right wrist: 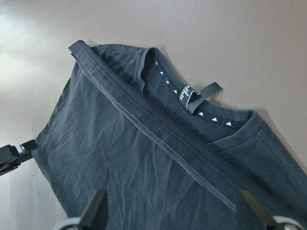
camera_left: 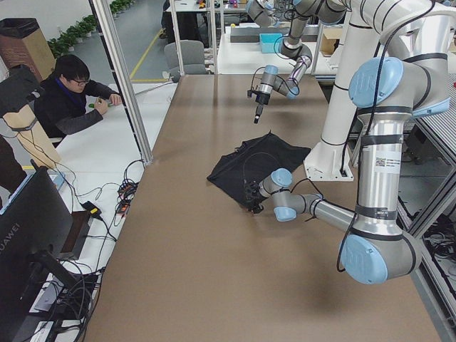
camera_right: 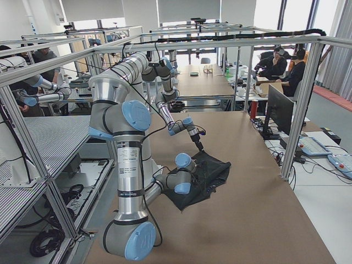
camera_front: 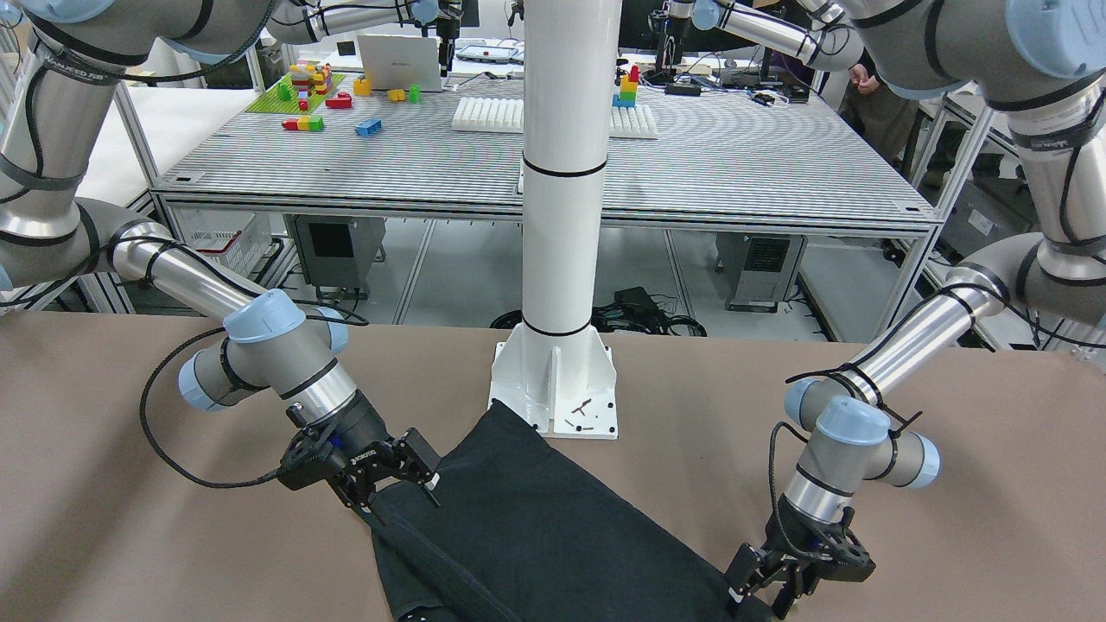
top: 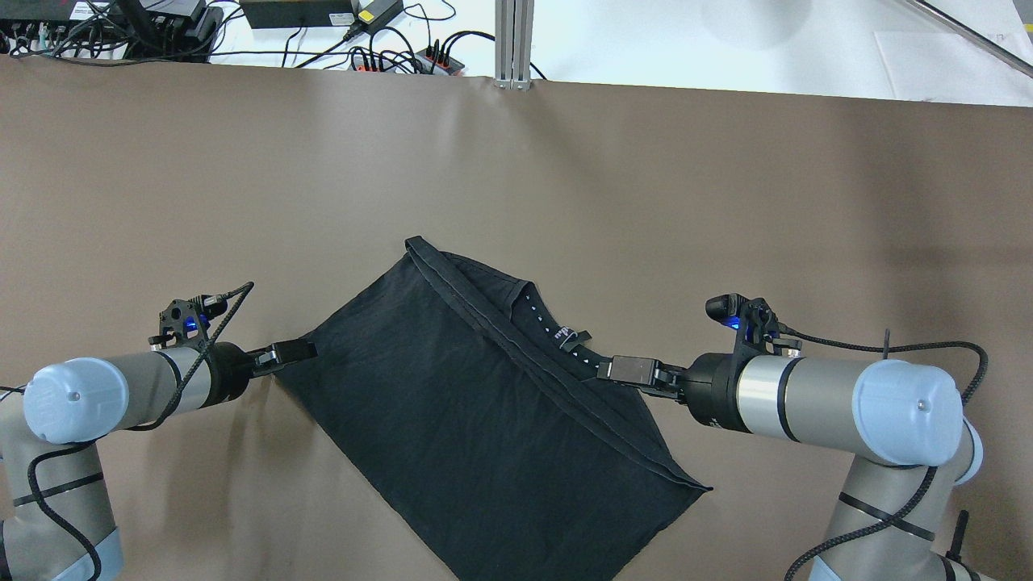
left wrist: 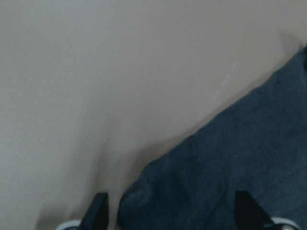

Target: Fold clothes

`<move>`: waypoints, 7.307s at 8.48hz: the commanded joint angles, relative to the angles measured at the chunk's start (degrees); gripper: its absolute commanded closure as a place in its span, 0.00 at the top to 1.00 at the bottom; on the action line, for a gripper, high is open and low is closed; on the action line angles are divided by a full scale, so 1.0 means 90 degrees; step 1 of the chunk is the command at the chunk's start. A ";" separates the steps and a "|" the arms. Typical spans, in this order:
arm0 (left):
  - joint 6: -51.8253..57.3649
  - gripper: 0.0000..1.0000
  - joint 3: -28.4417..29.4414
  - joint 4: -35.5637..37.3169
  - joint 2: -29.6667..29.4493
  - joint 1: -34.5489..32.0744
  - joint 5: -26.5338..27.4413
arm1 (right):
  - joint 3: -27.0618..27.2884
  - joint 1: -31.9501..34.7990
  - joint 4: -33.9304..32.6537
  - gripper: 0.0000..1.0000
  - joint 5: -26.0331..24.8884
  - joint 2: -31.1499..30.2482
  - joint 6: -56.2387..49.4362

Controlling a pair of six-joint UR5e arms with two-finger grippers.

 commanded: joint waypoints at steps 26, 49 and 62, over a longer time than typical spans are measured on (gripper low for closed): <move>0.0605 0.95 0.4372 0.1533 -0.5115 -0.1943 0.0096 | -0.0238 -0.0052 0.0011 0.94 -0.0139 -0.0032 0.0049; 0.1965 0.95 0.1803 0.1533 -0.2957 -0.2814 -0.1877 | -0.3402 -0.0119 -0.3535 0.94 -0.2004 0.3494 -0.3252; 0.1692 0.95 0.1764 0.1523 -0.2967 -0.2746 -0.1809 | -0.2552 0.1101 -0.3789 0.94 -0.0686 0.2955 -0.4134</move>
